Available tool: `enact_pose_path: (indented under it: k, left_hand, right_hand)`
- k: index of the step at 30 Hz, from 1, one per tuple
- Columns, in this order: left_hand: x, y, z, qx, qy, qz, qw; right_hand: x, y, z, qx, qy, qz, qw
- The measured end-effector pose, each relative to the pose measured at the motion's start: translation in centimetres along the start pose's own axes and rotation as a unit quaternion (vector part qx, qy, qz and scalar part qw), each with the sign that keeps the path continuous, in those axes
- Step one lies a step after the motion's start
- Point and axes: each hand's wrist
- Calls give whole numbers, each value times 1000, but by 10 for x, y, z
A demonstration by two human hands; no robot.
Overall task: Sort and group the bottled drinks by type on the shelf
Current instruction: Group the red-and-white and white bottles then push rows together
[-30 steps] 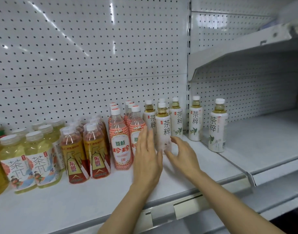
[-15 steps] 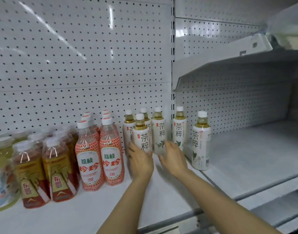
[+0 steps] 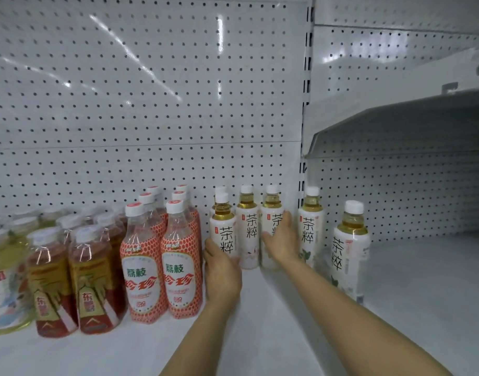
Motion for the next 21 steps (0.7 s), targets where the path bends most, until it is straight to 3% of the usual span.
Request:
enact_pose_path:
  k: [5,21]
  left_hand:
    - [2,-6,-1,-16,-11,14,1000]
    - [4,-9,0,-19,-72,16,997]
  right_hand:
    - [-4,-2,3,5,-8,65,998]
    - [-53,-17,-6,21,-29,33,999]
Point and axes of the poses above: each hand's wrist, its own x-axis towards the middle knuckle, its own z-axis out of the palm, y = z × x, and after that the axes turned 11 degrees about y, right-handed
